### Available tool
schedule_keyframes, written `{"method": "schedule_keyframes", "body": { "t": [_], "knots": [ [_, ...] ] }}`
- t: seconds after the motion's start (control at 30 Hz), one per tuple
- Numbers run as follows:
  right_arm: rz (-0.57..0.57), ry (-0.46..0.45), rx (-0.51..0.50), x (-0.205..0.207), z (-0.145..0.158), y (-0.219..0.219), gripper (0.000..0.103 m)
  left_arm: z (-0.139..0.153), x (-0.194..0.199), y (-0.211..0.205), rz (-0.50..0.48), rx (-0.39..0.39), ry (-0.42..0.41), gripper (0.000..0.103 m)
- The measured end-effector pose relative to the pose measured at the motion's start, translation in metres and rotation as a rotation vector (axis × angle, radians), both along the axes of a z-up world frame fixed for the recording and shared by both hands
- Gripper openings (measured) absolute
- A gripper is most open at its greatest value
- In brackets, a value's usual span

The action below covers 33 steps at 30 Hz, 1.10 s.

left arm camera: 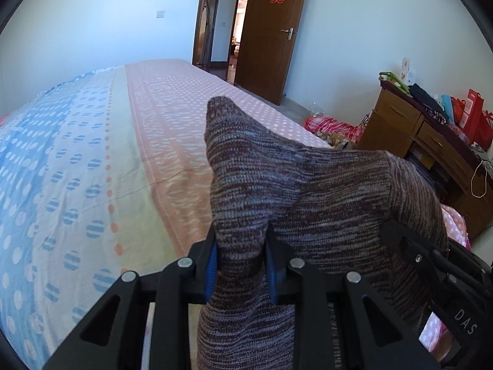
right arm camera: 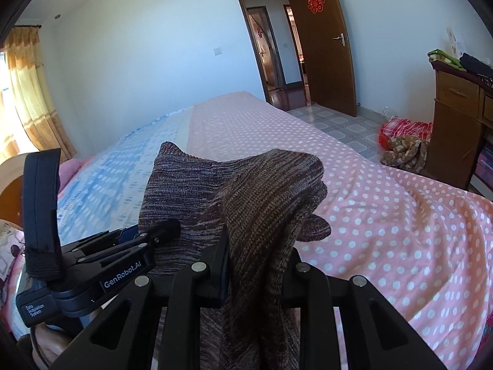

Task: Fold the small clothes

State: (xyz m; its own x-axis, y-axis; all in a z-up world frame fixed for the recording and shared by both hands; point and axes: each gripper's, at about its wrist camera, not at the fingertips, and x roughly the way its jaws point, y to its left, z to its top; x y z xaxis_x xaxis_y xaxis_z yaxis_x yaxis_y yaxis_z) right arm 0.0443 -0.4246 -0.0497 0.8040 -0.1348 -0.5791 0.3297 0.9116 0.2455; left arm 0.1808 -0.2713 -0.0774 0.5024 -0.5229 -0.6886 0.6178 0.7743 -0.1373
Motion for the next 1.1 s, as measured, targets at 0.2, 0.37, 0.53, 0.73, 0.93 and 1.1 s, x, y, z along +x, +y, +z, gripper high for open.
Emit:
{"method": "schedule_keyframes", "body": {
  "t": [0.2, 0.37, 0.53, 0.73, 0.93, 1.1],
  "knots": [
    [0.012, 0.040, -0.079, 0.027, -0.011, -0.015, 0.023, -0.009, 0.017, -0.016, 0.022, 0.009, 0.013, 0.026],
    [0.012, 0.088, -0.126, 0.055, -0.025, -0.031, 0.023, -0.020, 0.032, -0.033, 0.040, 0.015, -0.006, 0.026],
    [0.029, 0.177, -0.084, 0.077, -0.059, -0.054, 0.023, -0.039, 0.045, -0.046, 0.052, 0.063, 0.009, 0.026],
    [0.039, 0.203, 0.006, 0.081, -0.068, -0.075, 0.027, -0.046, 0.052, -0.054, 0.044, 0.117, 0.016, 0.046],
    [-0.022, 0.128, 0.318, 0.061, -0.085, -0.128, 0.062, -0.039, 0.067, -0.027, 0.024, 0.063, 0.119, 0.064],
    [-0.019, 0.086, 0.442, 0.064, -0.078, -0.150, 0.064, -0.028, 0.057, -0.003, -0.009, 0.000, 0.133, 0.063]
  ]
}}
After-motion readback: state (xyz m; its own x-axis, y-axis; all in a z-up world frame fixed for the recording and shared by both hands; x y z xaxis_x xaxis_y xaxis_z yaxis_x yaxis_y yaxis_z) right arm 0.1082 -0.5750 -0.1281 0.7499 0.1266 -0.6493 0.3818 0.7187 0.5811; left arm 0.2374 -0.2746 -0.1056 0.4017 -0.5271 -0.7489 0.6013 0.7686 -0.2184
